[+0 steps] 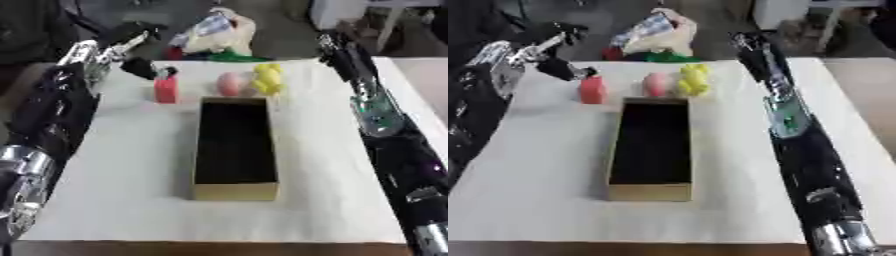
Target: Pick up objects on the table and place them in the box.
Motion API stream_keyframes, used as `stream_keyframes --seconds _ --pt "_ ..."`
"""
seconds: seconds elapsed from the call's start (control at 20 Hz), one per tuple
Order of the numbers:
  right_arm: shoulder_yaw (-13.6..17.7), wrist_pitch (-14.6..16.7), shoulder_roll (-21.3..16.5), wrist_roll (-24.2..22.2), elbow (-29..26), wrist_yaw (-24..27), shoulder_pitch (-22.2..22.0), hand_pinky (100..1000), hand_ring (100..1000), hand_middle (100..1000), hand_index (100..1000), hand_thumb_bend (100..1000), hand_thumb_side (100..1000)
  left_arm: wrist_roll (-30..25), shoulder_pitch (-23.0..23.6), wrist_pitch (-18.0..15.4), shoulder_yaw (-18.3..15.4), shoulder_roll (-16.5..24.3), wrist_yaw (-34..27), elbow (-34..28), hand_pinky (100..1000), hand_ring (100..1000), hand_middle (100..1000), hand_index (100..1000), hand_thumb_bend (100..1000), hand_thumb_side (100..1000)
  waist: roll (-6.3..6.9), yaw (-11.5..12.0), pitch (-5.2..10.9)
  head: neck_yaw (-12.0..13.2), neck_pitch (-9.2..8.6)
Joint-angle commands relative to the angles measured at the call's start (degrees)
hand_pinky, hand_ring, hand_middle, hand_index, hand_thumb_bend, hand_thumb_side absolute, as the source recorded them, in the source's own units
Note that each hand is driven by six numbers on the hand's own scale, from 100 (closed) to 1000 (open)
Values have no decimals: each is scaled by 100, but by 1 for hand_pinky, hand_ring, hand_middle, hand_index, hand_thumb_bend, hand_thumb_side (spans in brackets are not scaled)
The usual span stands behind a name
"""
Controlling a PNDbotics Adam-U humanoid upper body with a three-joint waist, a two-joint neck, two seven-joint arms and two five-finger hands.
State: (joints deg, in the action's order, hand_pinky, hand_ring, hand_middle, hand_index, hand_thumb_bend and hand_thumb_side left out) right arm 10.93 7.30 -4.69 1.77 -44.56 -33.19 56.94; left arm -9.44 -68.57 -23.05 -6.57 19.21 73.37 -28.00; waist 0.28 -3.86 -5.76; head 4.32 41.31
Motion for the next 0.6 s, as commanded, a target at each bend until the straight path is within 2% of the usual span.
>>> stream_keyframes --seconds 0.05,0.6 --pt "-2 6 -52 -17 -110 -11 120 714 653 652 880 100 958 -46 -119 -73 9 143 157 -27 735 768 792 1000 520 542 3 -6 73 -15 11" --pt "-9 22 -41 -32 -116 -2 133 714 654 652 879 100 962 -366 -76 -43 -71 222 746 205 741 769 794 1000 545 563 12 -41 -33 -30 -39"
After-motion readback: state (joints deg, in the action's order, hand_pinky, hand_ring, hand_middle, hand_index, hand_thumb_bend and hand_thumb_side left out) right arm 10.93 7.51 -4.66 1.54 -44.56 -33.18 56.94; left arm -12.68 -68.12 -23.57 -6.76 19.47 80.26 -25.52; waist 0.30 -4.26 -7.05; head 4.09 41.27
